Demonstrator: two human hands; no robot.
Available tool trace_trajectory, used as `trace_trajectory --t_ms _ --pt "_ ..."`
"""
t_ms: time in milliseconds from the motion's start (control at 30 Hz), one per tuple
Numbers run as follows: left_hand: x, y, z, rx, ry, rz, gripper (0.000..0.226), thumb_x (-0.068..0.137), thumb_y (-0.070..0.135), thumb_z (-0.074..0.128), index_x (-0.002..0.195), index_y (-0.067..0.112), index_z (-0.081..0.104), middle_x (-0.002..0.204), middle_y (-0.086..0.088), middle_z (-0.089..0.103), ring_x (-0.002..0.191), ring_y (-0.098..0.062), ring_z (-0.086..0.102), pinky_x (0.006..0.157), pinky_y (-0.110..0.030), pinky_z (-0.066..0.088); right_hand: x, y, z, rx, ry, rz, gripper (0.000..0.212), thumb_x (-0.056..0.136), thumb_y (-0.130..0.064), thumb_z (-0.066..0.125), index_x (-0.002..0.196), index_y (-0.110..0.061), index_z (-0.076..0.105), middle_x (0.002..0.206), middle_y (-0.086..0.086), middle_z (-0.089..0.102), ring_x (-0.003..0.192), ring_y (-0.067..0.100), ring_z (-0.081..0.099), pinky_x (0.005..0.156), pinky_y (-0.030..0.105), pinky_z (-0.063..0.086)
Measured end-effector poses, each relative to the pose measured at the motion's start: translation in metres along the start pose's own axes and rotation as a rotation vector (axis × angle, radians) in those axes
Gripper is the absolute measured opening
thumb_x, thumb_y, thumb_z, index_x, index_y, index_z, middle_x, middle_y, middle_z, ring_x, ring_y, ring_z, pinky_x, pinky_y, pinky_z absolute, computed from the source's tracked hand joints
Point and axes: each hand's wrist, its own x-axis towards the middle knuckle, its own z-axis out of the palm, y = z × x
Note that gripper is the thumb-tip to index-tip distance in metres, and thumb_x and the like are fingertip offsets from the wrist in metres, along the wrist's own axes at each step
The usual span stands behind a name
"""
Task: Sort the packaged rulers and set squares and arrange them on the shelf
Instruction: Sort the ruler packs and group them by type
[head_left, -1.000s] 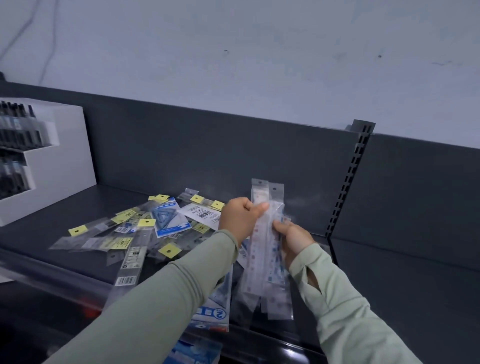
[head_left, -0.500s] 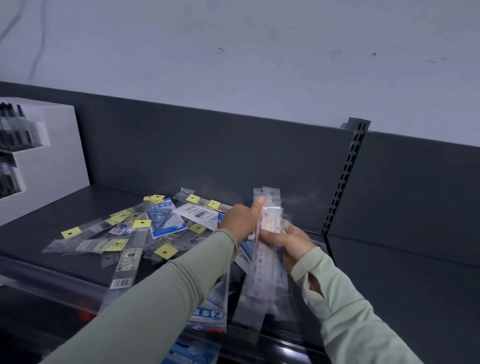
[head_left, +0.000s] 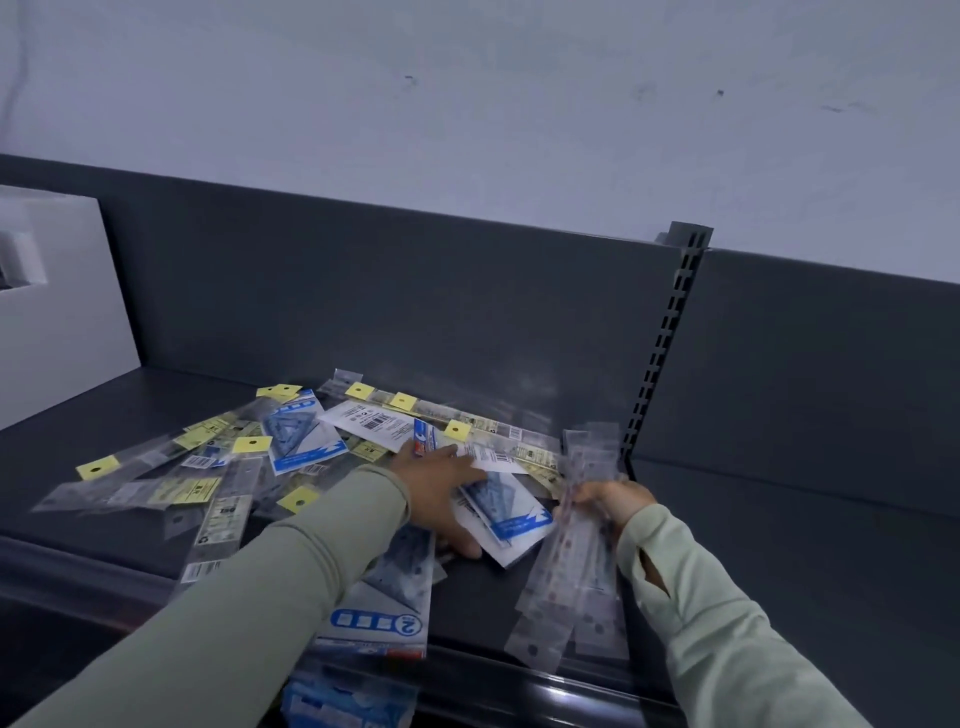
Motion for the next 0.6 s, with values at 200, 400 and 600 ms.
trace_trajectory --t_ms 200,400,600 --pt "0.002 0.025 -0.001 0.116 0.193 0.147 0.045 0.092 0.050 0.044 0.133 0.031 0.047 0.135 0.008 0.054 0.130 -0.017 0.046 0.113 -0.059 -0.015 0.007 0.005 -0.005 -0.038 0.006 0.013 0.040 0.065 0.003 0.070 0.105 0.008 0.064 0.093 0.023 0.067 0.080 0.035 0.064 0.082 0.046 0.054" --pt "0.001 0.030 -0.018 0.160 0.544 0.037 0.029 0.095 0.010 0.043 0.121 0.021 0.051 0.107 0.001 0.065 0.094 -0.020 0.061 0.100 -0.036 0.039 0.029 0.013 -0.020 -0.019 -0.013 0.004 0.074 0.040 -0.012 0.078 0.110 0.004 0.061 0.098 0.023 0.069 0.088 0.039 0.068 0.083 0.054 0.055" --pt "0.000 0.013 -0.026 0.069 1.011 0.092 0.019 0.093 0.011 0.056 0.110 0.017 0.065 0.092 0.001 0.062 0.075 -0.014 0.058 0.062 -0.021 0.039 0.026 0.009 -0.021 -0.024 0.001 0.000 0.066 0.054 -0.007 0.074 0.116 0.006 0.058 0.101 0.023 0.068 0.090 0.038 0.068 0.086 0.053 0.054"
